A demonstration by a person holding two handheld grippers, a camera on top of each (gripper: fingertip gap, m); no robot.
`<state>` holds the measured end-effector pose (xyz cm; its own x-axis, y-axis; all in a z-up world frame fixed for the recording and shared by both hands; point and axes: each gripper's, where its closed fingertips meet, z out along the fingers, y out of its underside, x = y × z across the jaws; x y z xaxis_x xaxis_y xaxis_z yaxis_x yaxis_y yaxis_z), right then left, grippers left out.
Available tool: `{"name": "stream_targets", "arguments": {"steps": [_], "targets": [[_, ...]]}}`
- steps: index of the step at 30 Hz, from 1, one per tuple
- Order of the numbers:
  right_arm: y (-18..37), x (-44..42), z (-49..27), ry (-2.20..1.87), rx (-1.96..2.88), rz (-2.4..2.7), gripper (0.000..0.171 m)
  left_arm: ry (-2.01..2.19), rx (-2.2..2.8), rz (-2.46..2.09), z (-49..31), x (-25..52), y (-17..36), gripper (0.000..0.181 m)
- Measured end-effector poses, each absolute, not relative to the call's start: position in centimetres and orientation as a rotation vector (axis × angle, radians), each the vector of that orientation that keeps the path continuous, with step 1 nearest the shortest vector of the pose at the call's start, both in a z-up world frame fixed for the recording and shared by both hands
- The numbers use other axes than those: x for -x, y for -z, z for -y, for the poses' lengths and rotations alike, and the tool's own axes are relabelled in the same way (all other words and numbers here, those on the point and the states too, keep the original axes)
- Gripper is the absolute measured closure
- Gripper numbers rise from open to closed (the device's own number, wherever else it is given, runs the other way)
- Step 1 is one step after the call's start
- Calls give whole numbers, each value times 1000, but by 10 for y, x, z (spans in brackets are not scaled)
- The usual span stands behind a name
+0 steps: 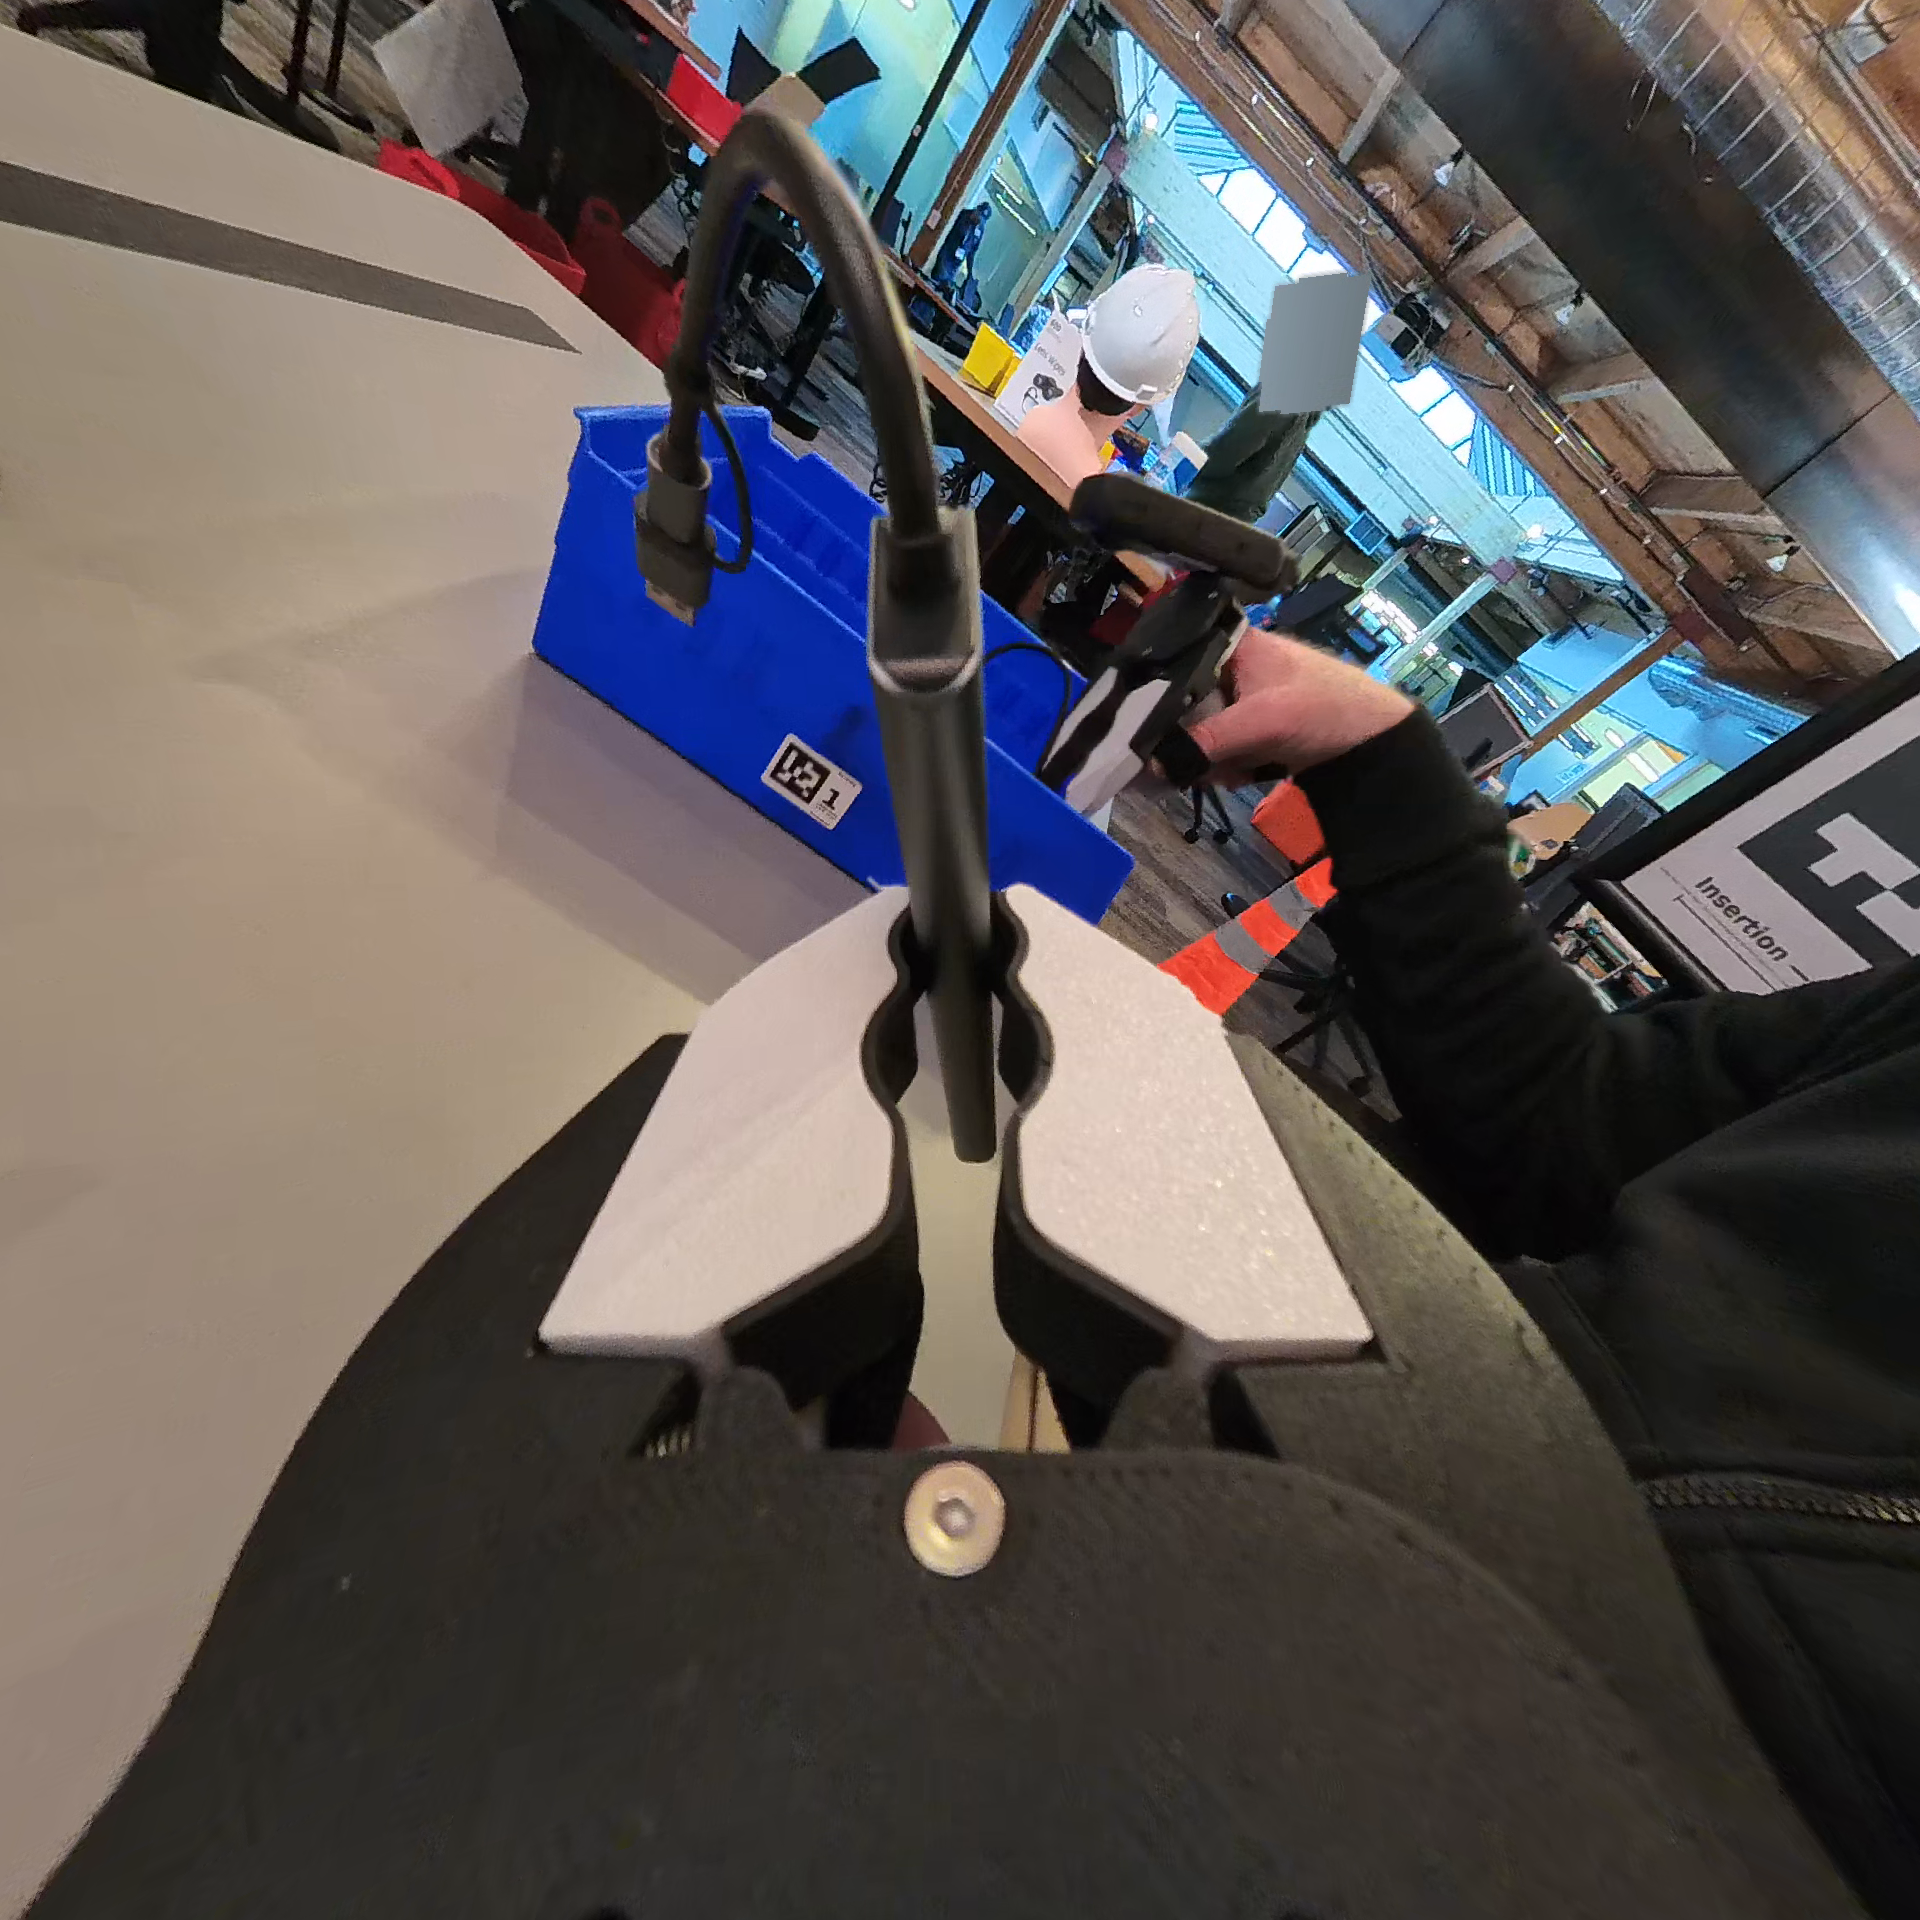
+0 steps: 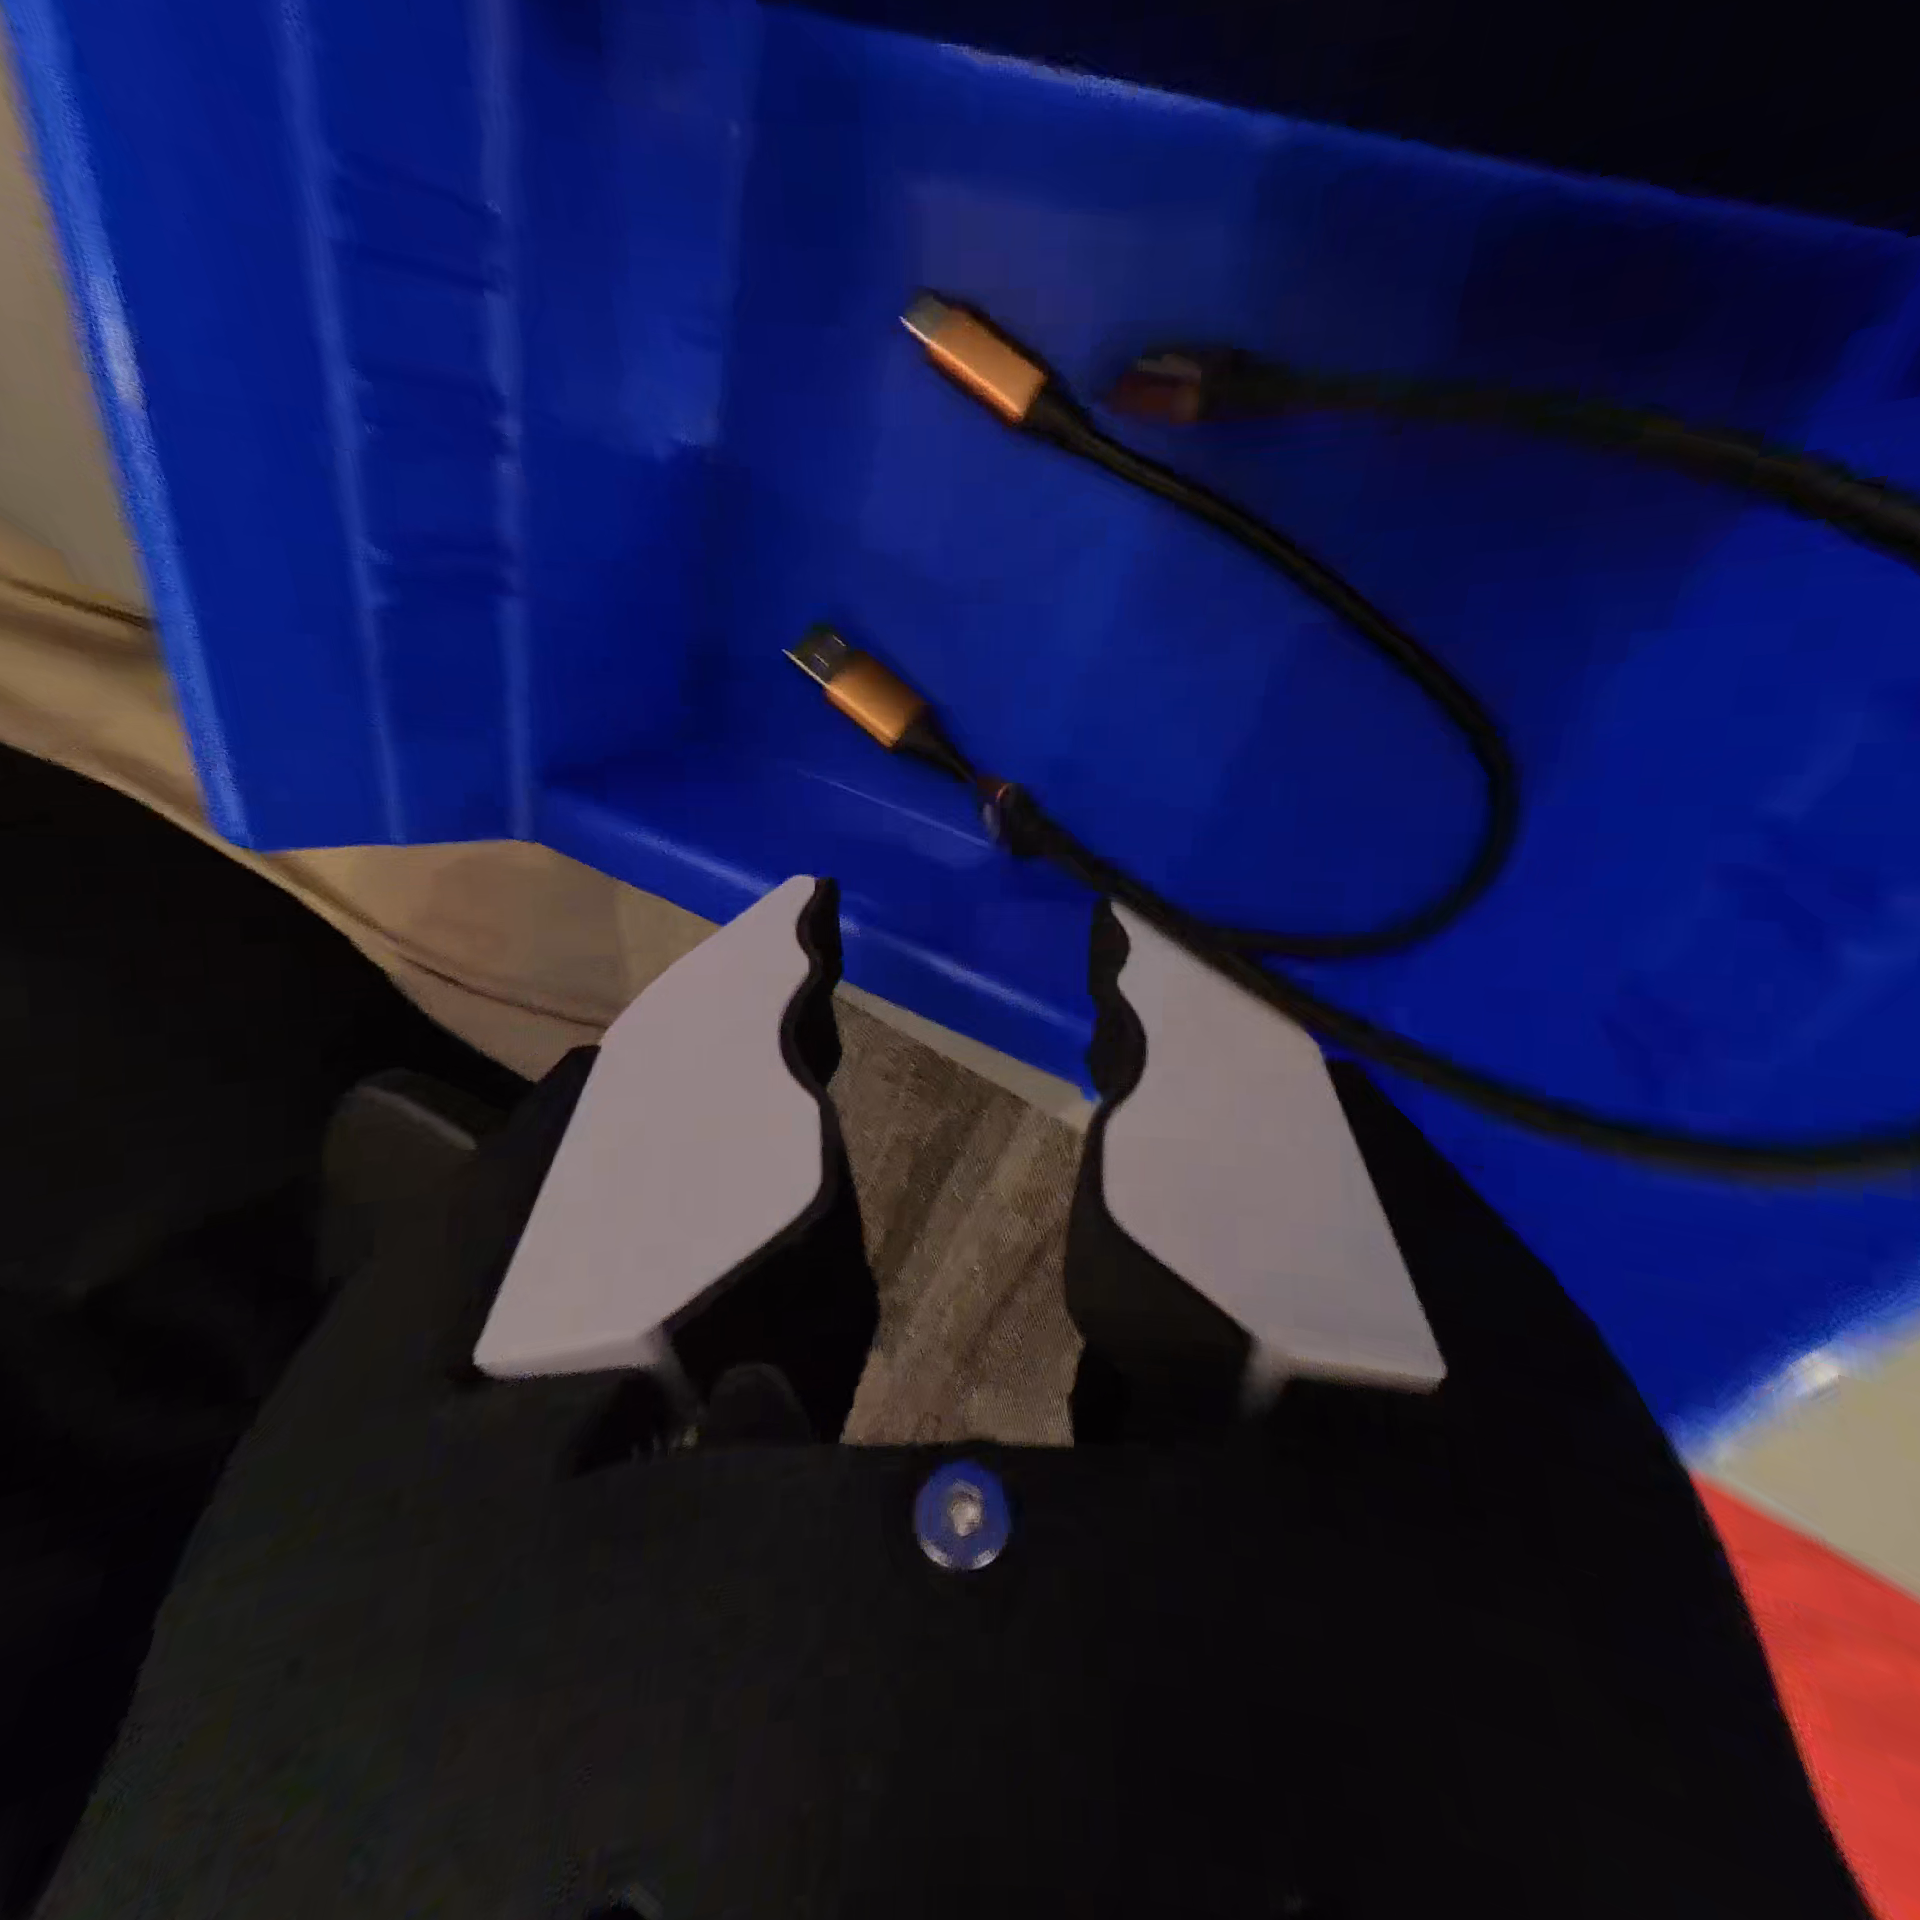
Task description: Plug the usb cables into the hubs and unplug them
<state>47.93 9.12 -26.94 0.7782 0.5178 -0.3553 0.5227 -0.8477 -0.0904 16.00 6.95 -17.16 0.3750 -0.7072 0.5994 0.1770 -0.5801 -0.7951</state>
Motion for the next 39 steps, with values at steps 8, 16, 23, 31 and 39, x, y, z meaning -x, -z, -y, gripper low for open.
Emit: {"name": "stream_targets", "arguments": {"steps": [8,16,23,31,39], "targets": [[226,-490,-95,410,-3077,-948,122,1329,1803,-476,-68,-162,174,170],[147,-281,-74,1526,-2690,-1641,125,1356,1803,-580,-56,-179,177,170],[162,-171,-57,1816,-2322,-1680,128,1336,1821,-725,-40,-194,184,170],[158,-151,-47,1938,-2166,-1717,160,1337,1821,-751,-36,-201,187,170],[105,-219,-112,1756,-2498,-1914,161,1281,1846,-624,-54,-184,186,165]]}}
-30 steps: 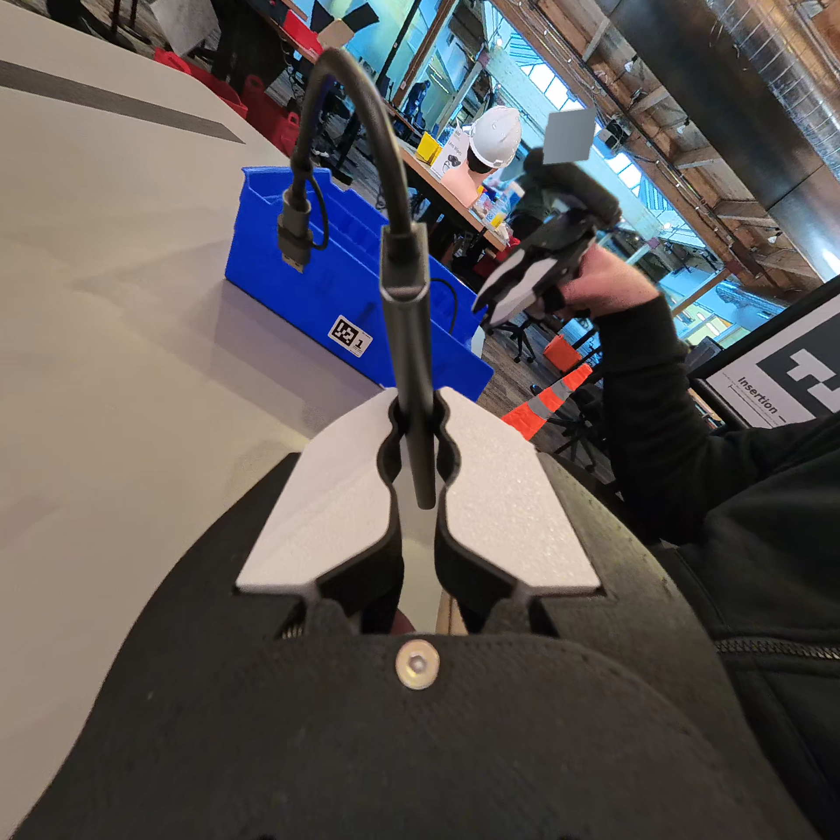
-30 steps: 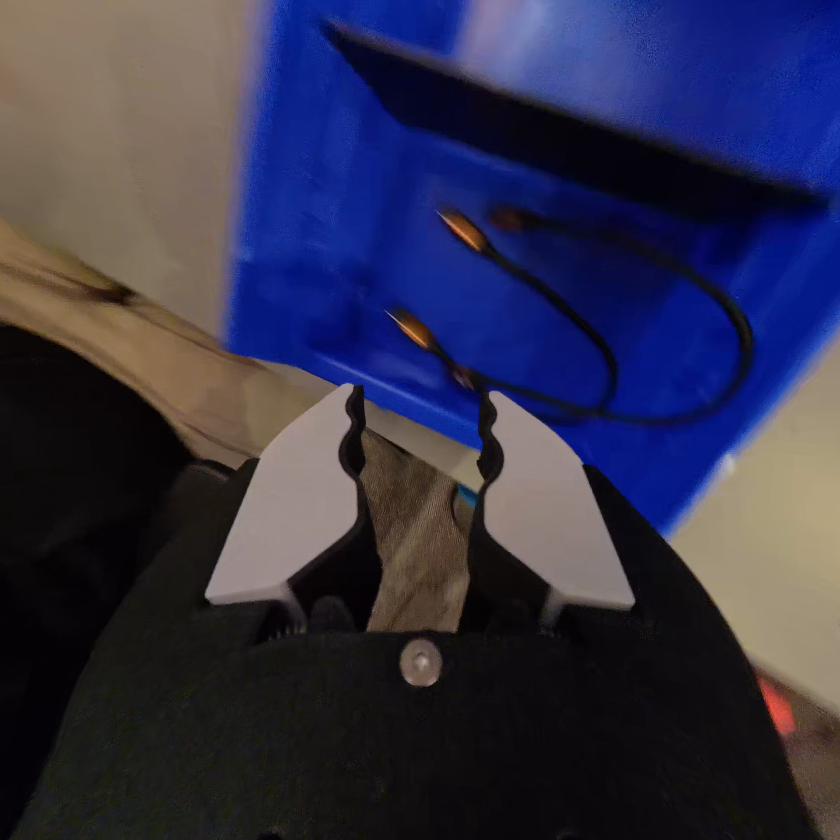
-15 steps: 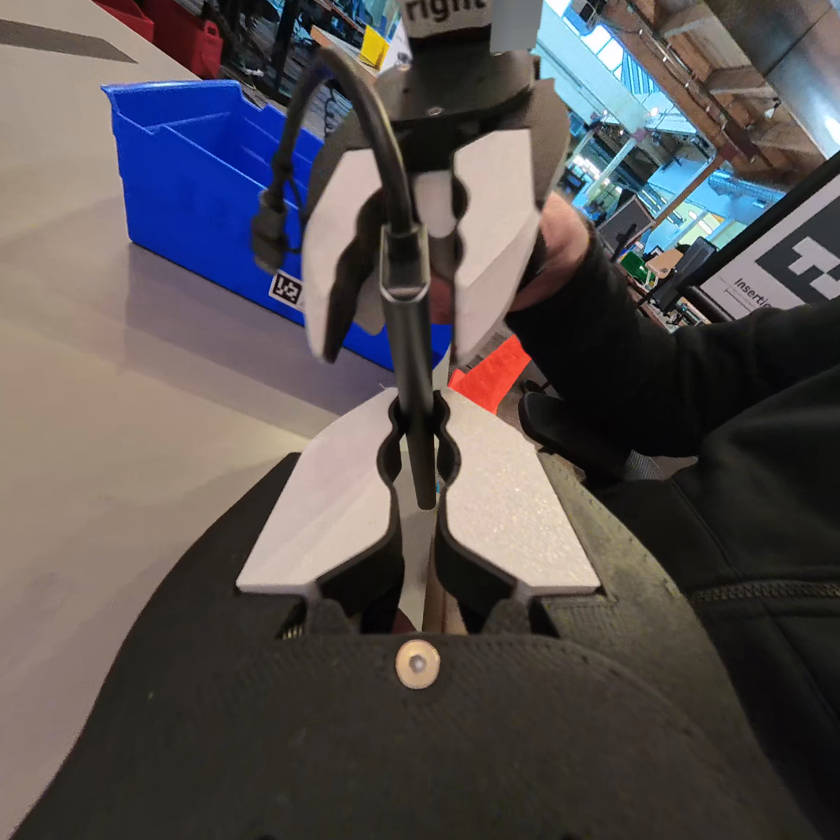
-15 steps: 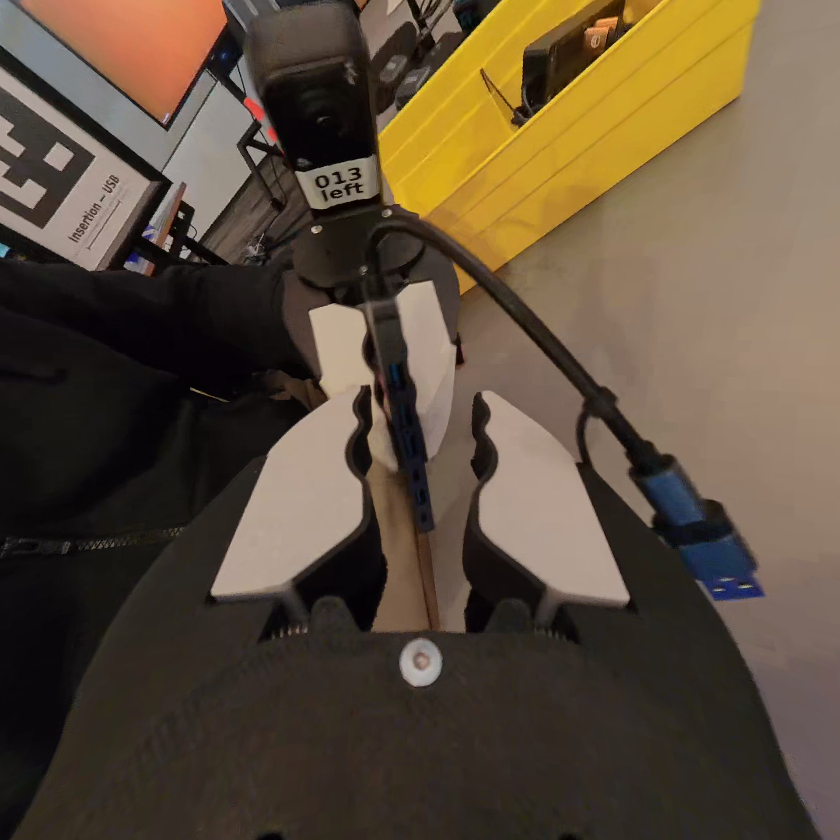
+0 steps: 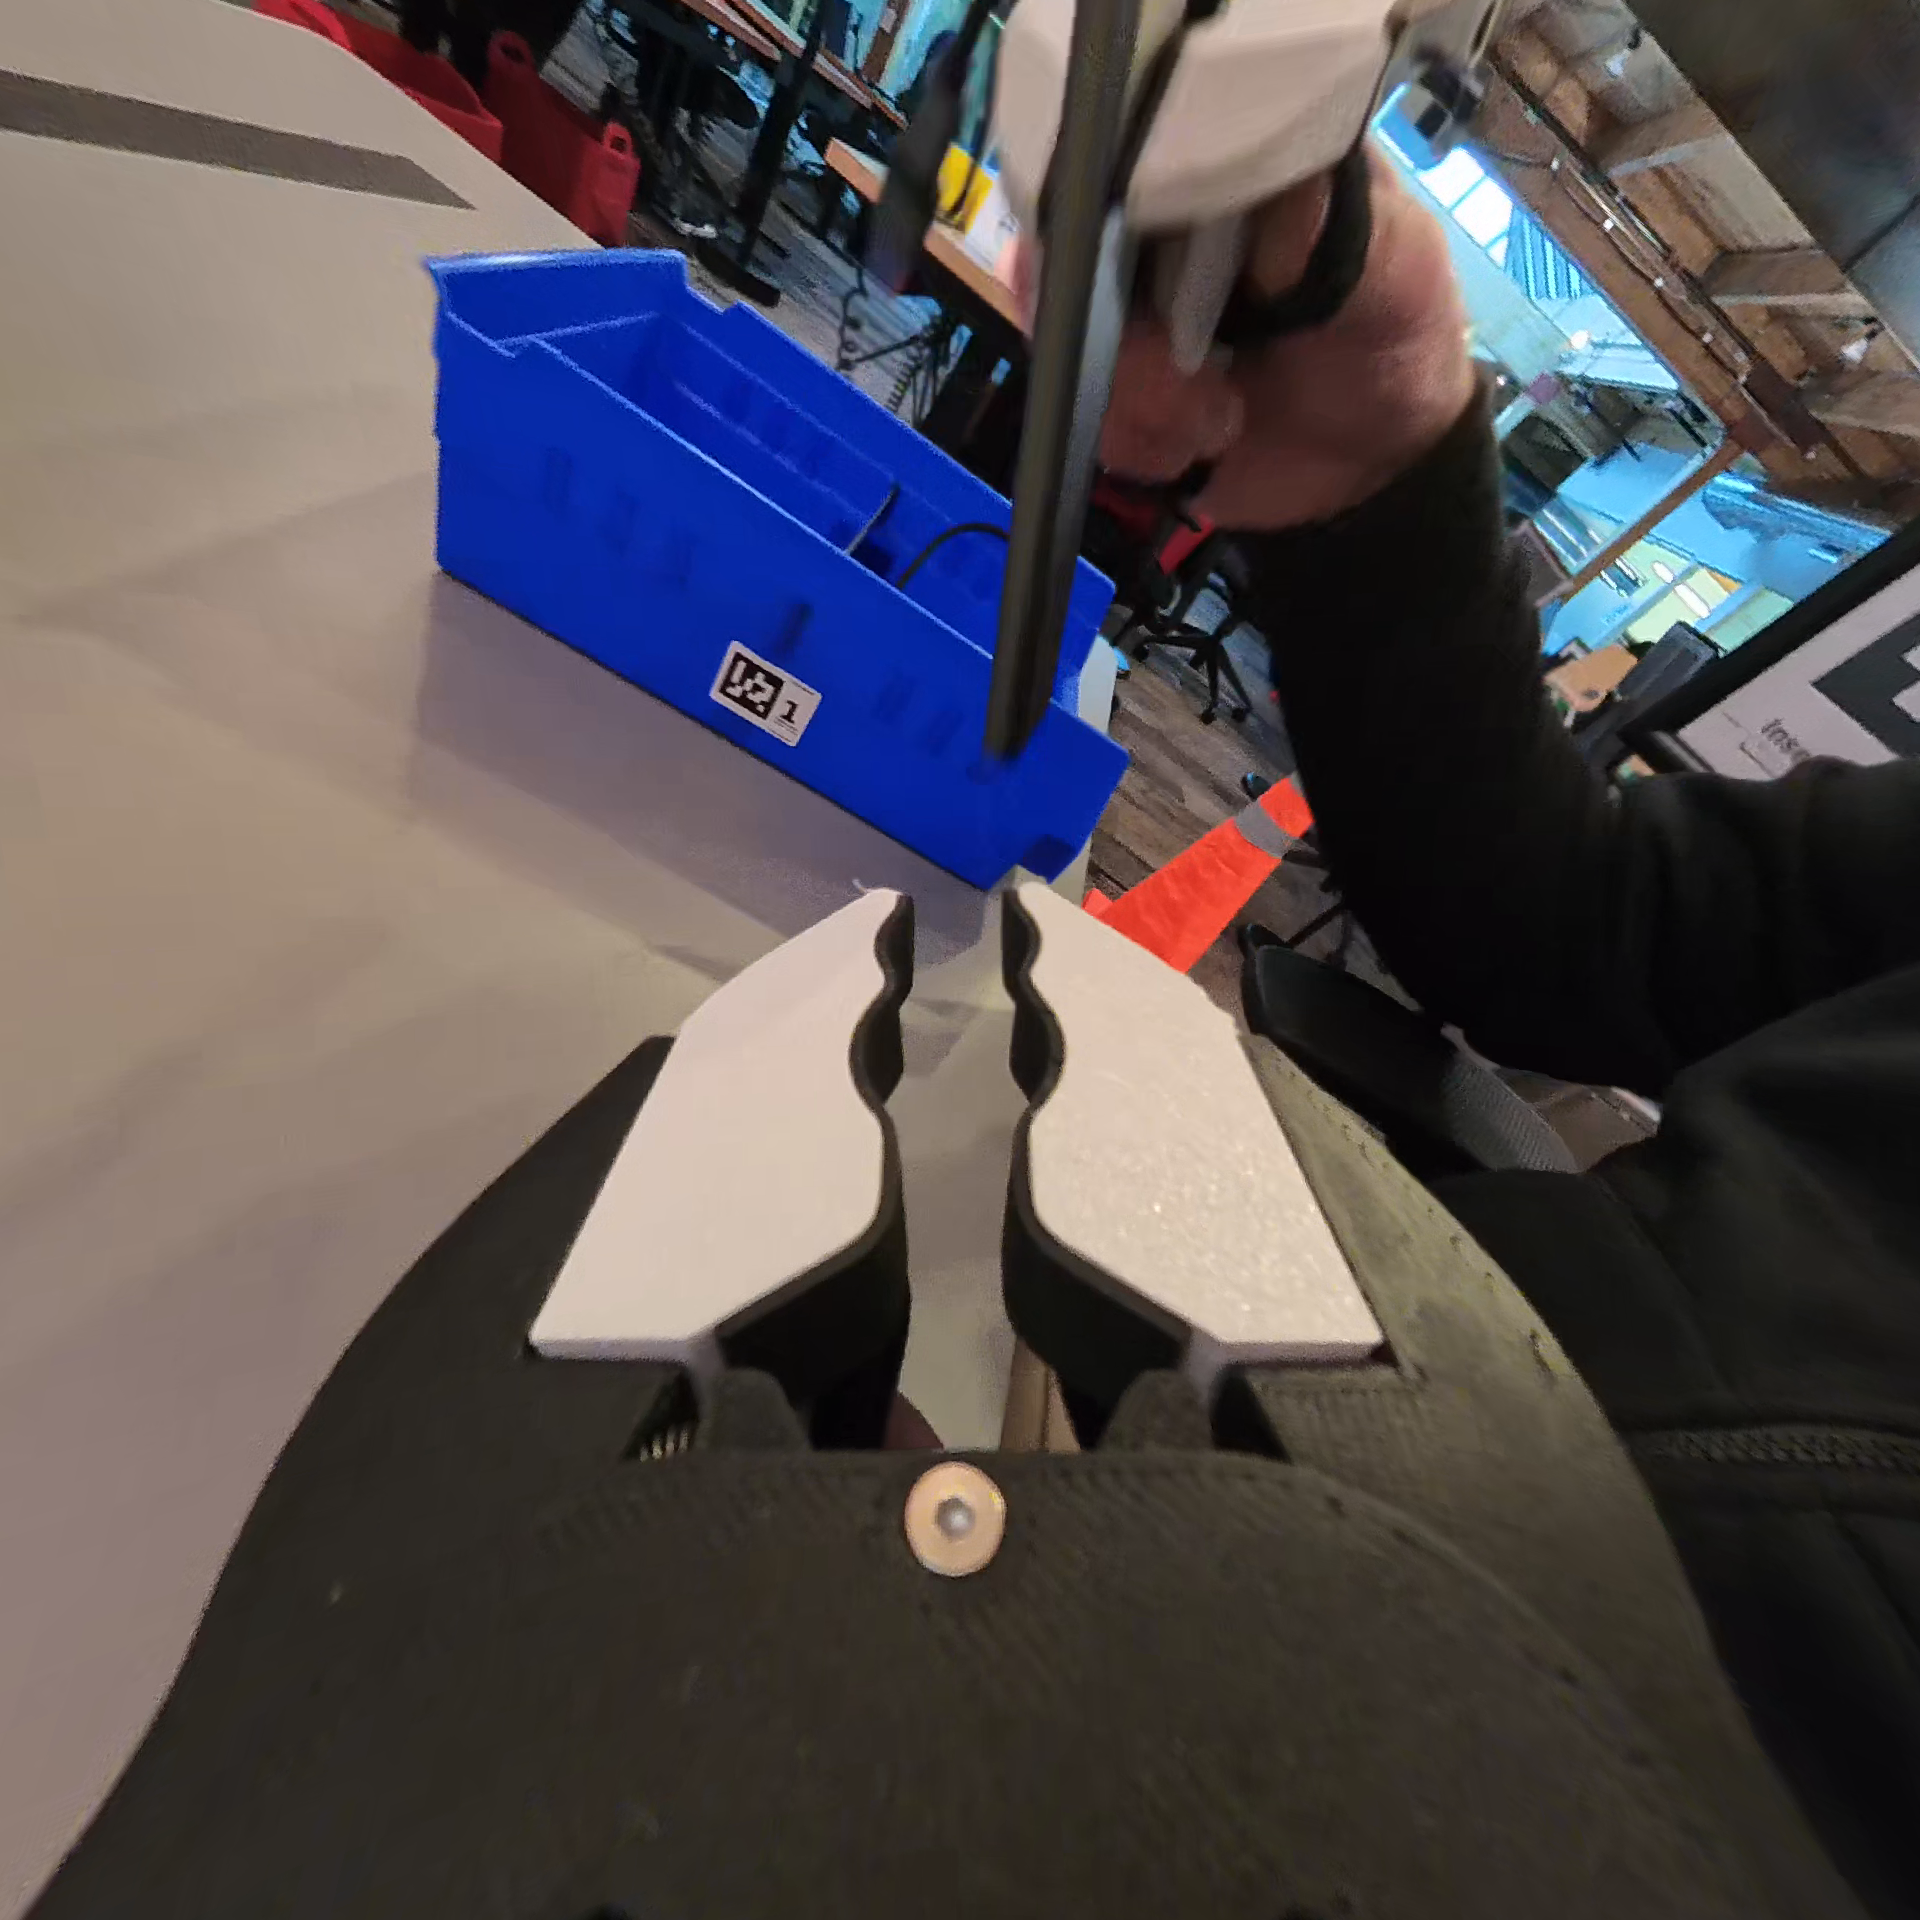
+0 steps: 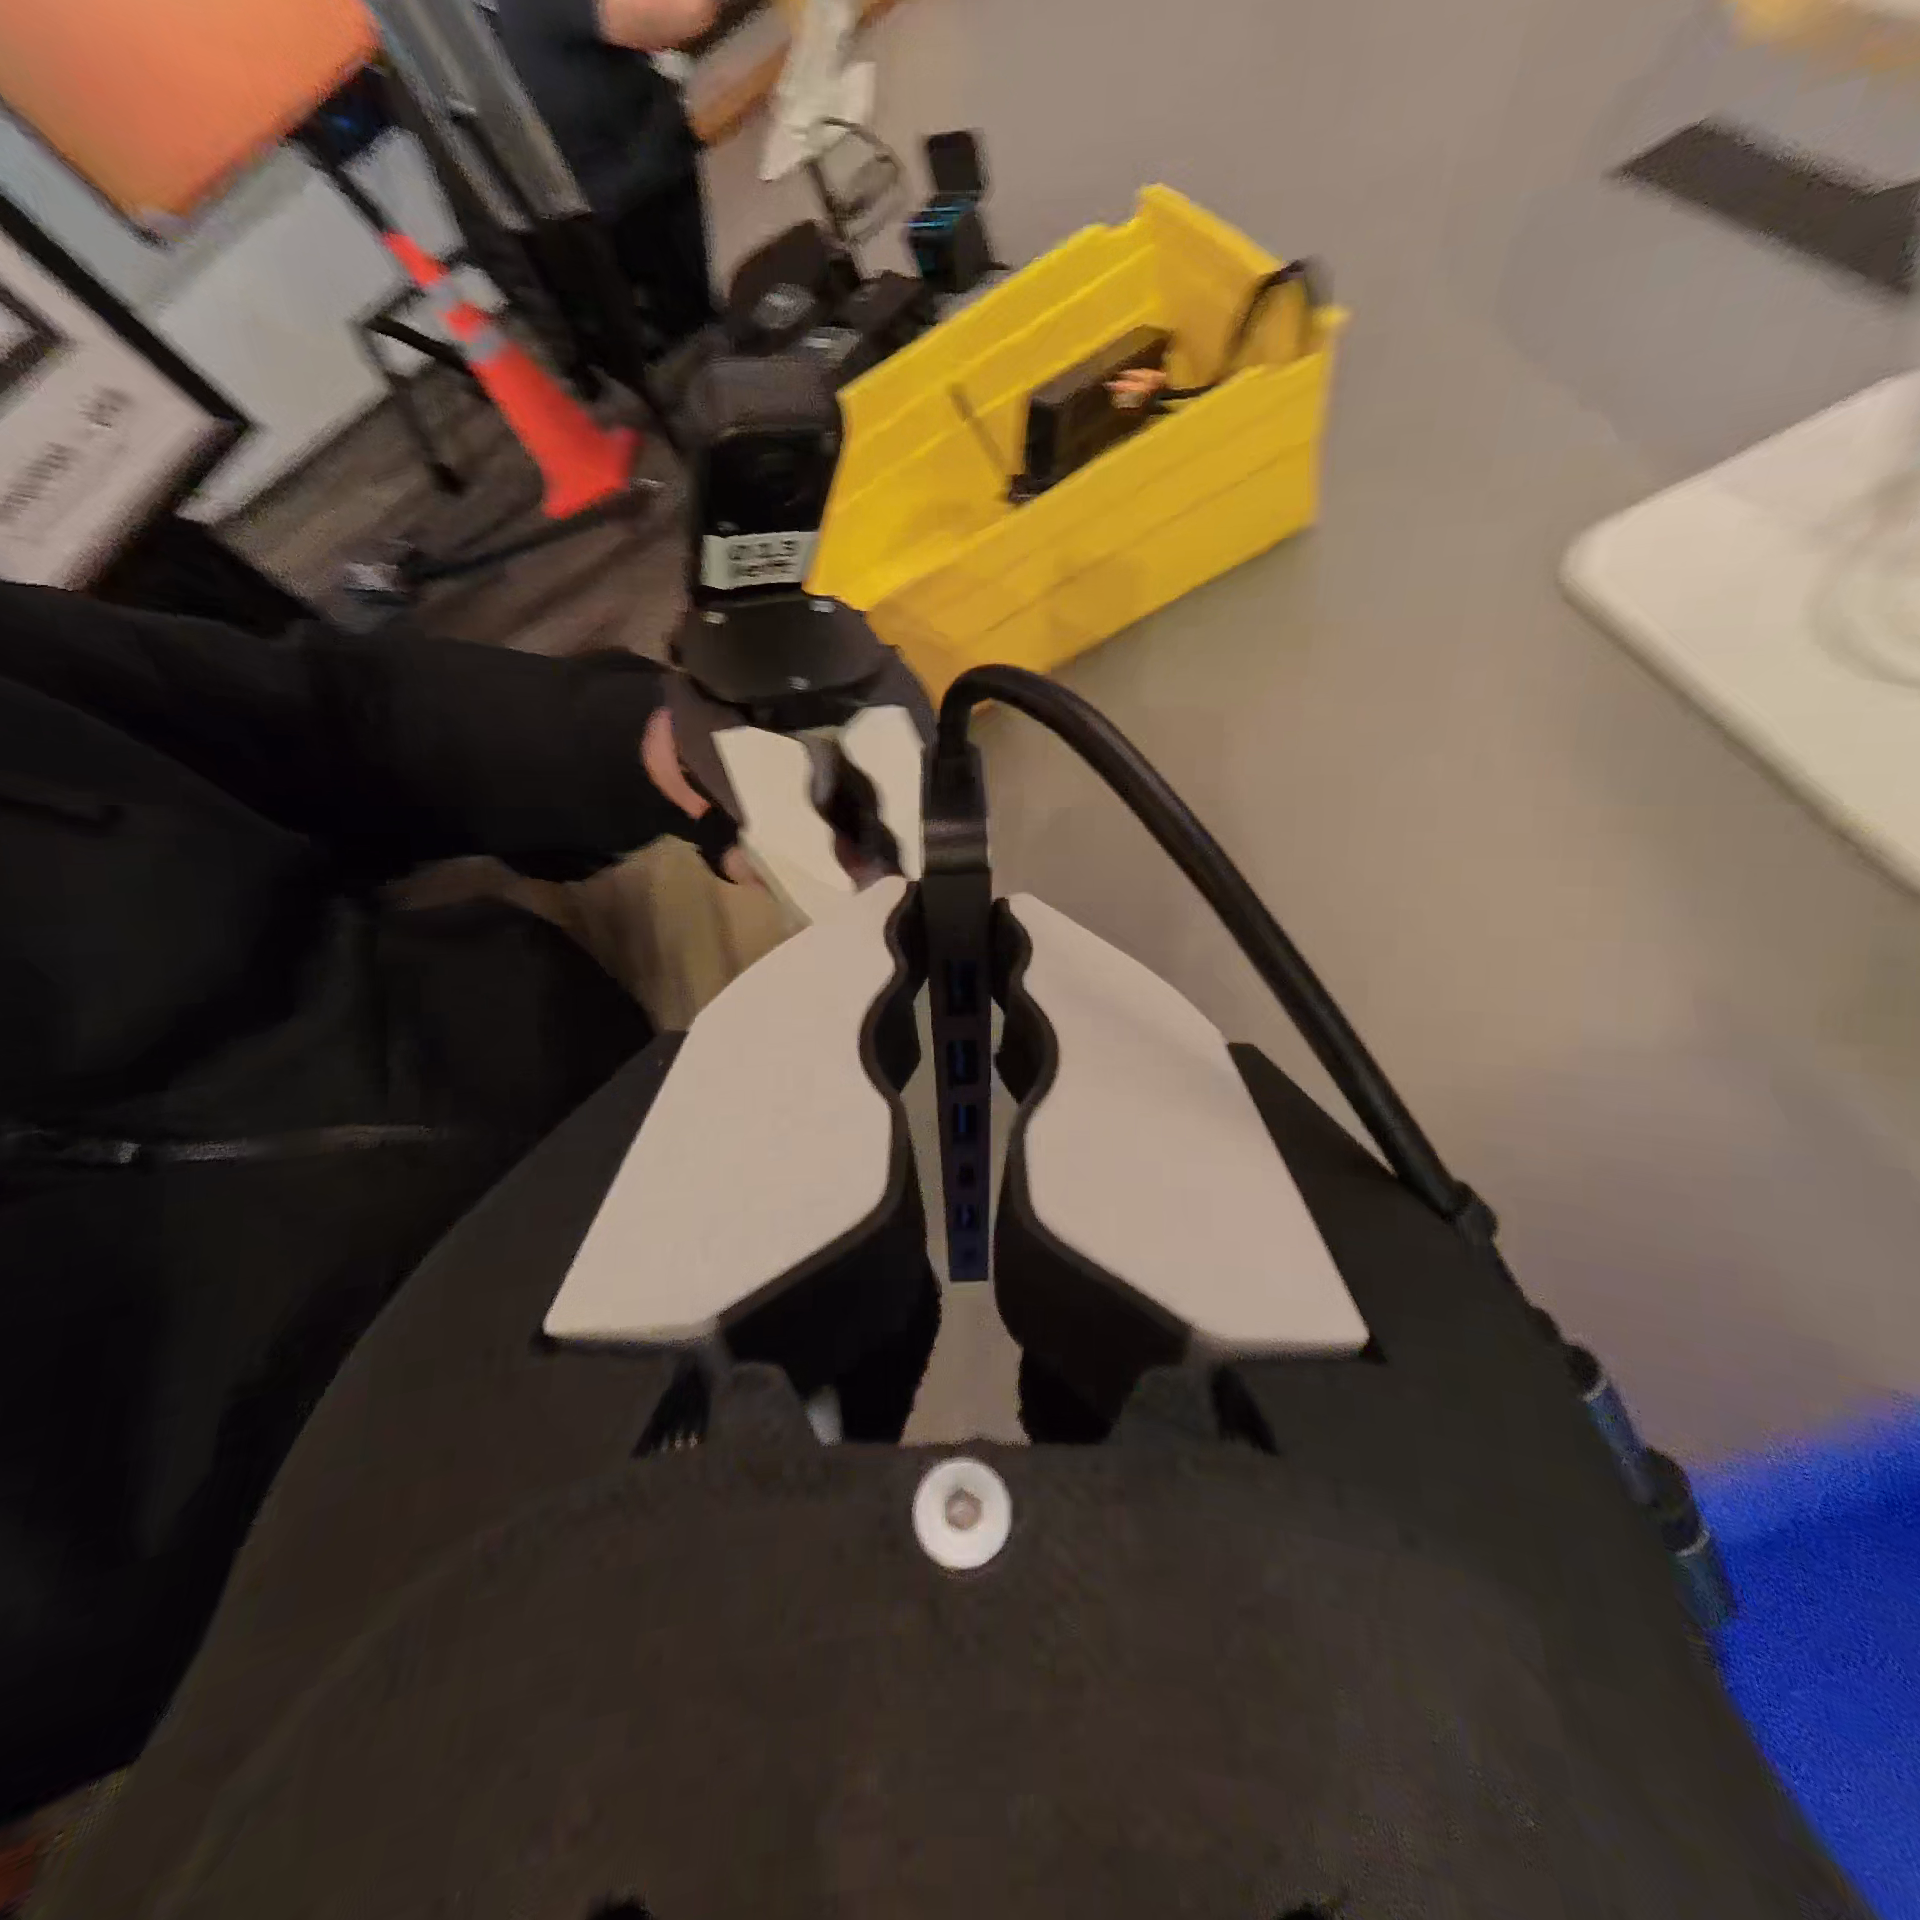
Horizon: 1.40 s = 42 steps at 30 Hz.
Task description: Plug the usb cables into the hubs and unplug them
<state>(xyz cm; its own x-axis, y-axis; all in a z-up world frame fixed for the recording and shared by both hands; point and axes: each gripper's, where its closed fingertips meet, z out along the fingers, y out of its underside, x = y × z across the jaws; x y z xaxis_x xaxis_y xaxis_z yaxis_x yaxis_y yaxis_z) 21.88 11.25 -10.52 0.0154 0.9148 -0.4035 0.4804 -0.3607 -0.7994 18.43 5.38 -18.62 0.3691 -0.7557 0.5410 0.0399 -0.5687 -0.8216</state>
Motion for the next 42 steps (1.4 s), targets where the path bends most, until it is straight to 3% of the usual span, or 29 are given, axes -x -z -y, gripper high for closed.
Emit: {"name": "stream_targets", "arguments": {"steps": [6,16,29,42], "targets": [[104,-326,-205,-456,2019,1560,161,1271,1872,-609,-57,-181,191,170],[220,-396,-250,131,2169,2123,159,1248,1900,-632,-56,-184,198,171],[291,-409,-236,28,2359,2407,150,1251,1912,-645,-55,-184,202,171],[221,-404,-237,47,2414,1943,131,1139,1895,-633,-62,-172,186,165]]}}
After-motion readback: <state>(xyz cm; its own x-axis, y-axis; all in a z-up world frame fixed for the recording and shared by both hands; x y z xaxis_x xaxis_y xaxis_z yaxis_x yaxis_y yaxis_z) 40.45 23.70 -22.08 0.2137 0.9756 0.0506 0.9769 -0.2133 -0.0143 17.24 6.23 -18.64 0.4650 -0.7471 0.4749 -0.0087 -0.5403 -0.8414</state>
